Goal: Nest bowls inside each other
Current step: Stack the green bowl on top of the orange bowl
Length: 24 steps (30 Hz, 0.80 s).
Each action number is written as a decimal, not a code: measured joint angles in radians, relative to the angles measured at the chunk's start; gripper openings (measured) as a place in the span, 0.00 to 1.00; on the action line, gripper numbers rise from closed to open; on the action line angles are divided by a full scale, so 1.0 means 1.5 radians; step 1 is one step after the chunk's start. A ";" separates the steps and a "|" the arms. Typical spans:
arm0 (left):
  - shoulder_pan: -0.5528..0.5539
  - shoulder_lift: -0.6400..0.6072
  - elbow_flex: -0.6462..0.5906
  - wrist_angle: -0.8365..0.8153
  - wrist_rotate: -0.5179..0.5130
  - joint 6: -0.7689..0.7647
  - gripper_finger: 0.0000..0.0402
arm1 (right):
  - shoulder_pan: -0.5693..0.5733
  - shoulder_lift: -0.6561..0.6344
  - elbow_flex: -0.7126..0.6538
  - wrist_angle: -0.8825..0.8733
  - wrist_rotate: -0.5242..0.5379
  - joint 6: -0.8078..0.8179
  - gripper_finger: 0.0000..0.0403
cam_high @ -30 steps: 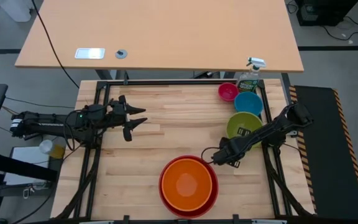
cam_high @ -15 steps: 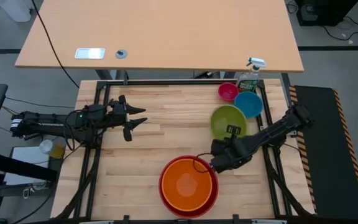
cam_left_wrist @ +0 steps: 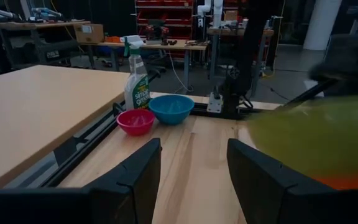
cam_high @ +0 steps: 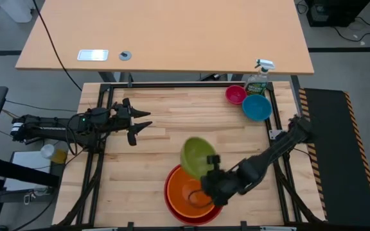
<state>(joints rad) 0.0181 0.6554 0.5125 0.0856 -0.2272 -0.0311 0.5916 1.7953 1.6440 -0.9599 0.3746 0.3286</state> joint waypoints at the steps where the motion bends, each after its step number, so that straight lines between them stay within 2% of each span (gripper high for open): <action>1: 0.000 0.000 0.000 0.000 0.000 0.000 0.47 | 0.004 0.028 0.033 -0.016 -0.008 -0.012 0.05; 5: 0.001 0.000 0.000 0.000 0.000 0.000 0.47 | 0.020 0.118 0.170 -0.104 -0.054 -0.063 0.05; 9: 0.001 0.000 0.000 0.000 0.000 0.000 0.47 | 0.036 0.183 0.246 -0.142 -0.111 -0.126 0.05; 14: 0.001 0.000 0.000 0.000 0.000 0.000 0.47 | 0.050 0.222 0.257 -0.152 -0.129 -0.191 0.06; 24: 0.001 0.000 0.000 0.000 0.000 -0.004 0.47 | 0.040 0.279 0.256 -0.187 -0.135 -0.129 0.13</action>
<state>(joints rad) 0.0196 0.6556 0.5125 0.0855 -0.2272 -0.0364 0.6509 2.2138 2.0275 -1.2403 0.1723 0.1353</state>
